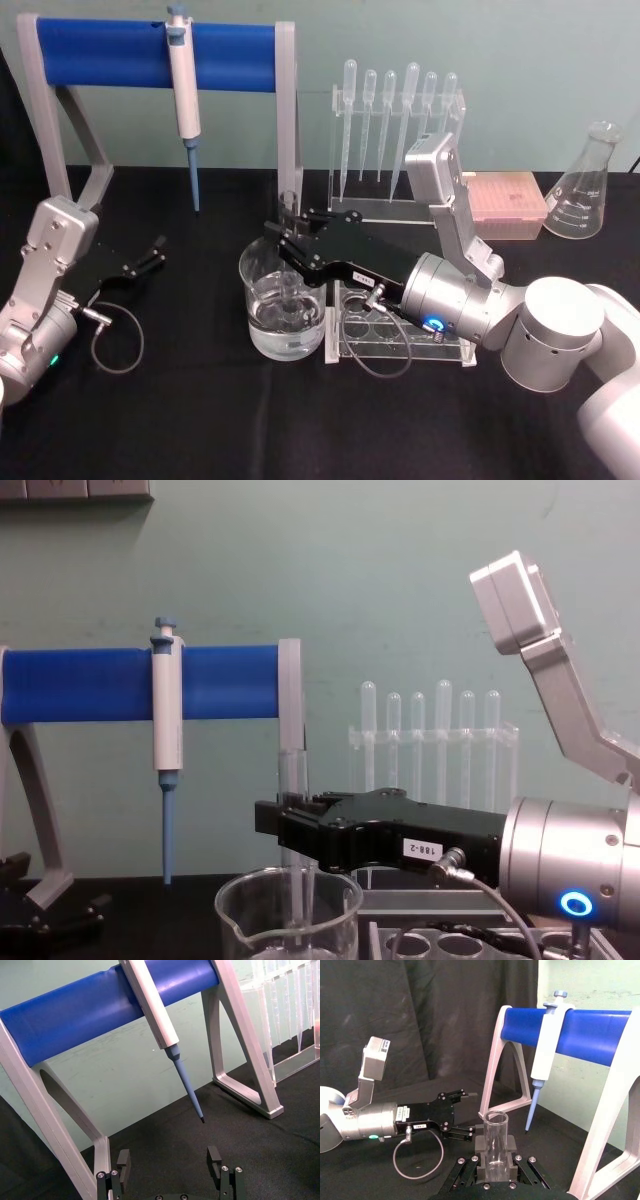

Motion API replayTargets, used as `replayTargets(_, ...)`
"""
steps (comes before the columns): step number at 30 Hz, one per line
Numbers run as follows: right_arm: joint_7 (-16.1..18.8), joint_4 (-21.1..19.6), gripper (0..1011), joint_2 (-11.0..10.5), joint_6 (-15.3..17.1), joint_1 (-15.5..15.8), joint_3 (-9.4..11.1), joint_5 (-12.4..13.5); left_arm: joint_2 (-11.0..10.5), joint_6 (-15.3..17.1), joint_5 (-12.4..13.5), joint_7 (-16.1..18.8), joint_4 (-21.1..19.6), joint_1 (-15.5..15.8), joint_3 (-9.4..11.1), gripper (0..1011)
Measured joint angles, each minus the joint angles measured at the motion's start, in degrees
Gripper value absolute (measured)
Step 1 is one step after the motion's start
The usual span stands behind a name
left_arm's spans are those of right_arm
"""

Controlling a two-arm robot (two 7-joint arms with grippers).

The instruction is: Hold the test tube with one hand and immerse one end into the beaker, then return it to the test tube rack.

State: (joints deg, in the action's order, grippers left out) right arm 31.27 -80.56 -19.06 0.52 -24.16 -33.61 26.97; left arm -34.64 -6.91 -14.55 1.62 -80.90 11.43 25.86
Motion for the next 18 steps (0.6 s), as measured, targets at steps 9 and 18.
replayTargets(9, 0.00, 0.00, 224, 0.00, 0.00, 0.00, 0.00, -0.01, 0.00, 0.00, 0.00, 0.00, 0.00, 0.00, 0.00, 1000)
replayTargets(18, 0.00, 0.00, 224, 0.00, 0.00, 0.00, 0.00, 0.00, 0.00, 0.00, 0.00, 0.00, 0.00, 0.00, -0.01, 1000)
